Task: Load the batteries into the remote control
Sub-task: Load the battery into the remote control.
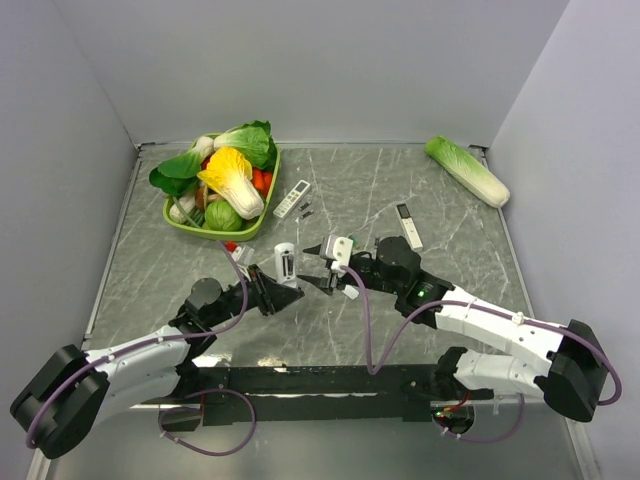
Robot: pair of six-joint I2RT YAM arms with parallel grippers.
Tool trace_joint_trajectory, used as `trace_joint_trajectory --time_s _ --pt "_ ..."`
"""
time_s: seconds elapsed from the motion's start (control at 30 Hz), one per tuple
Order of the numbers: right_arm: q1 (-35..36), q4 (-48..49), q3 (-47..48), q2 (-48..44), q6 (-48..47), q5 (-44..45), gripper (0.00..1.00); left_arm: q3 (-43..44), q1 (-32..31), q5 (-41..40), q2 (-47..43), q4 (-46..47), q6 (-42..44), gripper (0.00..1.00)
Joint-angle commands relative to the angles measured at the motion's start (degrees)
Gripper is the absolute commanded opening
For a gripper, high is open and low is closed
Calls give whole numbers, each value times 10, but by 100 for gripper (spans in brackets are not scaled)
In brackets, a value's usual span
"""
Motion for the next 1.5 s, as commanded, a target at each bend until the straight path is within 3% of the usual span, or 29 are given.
trace_joint_trajectory --time_s 0.0,0.23,0.7,1.47 --pt "-21 42 3 -5 -33 -58 59 26 -5 30 -2 34 0 1" --pt "-34 26 27 19 -49 -85 44 33 -11 38 5 34 5 1" --pt "-38 3 58 44 -65 -85 40 43 -24 41 20 34 13 1" --pt "-42 -60 72 78 -80 -112 18 48 -27 34 5 59 -1 1"
